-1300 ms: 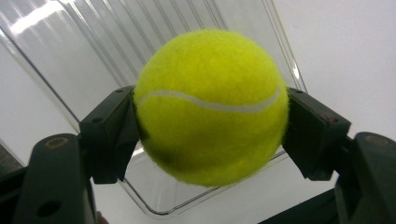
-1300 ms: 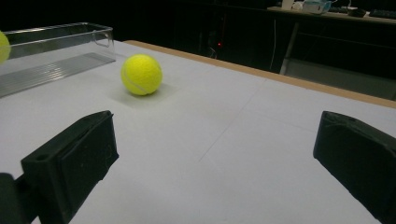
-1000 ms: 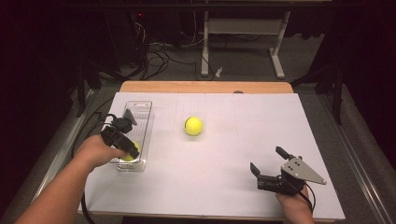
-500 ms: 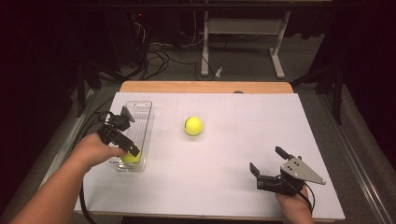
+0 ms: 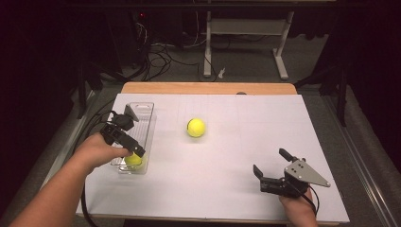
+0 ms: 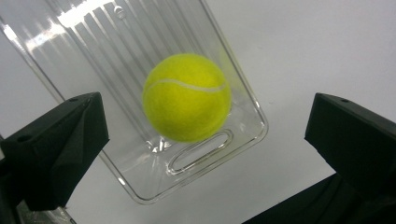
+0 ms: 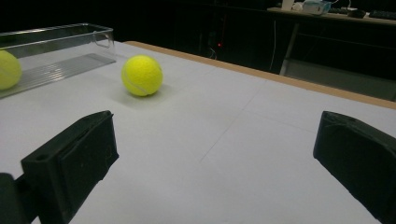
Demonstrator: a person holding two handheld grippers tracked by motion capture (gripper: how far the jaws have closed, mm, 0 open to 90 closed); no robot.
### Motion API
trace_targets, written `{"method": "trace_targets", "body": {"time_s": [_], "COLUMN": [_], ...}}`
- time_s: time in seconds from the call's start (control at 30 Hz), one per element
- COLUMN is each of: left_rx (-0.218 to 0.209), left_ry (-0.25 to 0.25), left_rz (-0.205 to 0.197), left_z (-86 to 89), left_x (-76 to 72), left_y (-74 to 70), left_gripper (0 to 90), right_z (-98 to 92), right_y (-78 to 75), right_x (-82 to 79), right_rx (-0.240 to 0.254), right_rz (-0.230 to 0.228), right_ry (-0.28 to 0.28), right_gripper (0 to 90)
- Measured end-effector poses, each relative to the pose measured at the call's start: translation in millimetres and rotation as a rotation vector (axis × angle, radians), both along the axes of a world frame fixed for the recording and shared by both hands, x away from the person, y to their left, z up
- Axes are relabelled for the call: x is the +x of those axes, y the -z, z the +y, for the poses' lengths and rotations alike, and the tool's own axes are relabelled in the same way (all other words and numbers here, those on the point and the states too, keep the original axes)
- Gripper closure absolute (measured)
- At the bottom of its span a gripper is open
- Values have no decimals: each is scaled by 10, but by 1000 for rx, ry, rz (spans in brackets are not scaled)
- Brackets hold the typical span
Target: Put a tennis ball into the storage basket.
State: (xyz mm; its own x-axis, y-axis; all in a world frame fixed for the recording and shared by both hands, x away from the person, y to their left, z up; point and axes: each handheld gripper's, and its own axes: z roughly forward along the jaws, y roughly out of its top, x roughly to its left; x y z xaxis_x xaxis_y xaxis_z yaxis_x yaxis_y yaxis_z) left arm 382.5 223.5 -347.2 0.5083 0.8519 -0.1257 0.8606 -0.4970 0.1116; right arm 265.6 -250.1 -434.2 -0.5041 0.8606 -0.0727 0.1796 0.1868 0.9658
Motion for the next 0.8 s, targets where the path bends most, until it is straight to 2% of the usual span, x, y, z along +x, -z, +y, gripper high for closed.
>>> {"method": "trace_targets", "body": {"time_s": [0.57,0.8], "left_rx": [0,-16], "left_ry": [62,90], "left_rz": [3,5], "left_z": [-326,-483], "left_x": [-18,-28], "left_y": [-25,-9], "left_gripper": [7,7], "right_z": [-3,-6], "right_y": [-4,-6], "right_x": [-4,-4], "right_rx": [4,5], "right_rz": [-1,-1], "right_ry": [0,2], "right_gripper": [3,2]}}
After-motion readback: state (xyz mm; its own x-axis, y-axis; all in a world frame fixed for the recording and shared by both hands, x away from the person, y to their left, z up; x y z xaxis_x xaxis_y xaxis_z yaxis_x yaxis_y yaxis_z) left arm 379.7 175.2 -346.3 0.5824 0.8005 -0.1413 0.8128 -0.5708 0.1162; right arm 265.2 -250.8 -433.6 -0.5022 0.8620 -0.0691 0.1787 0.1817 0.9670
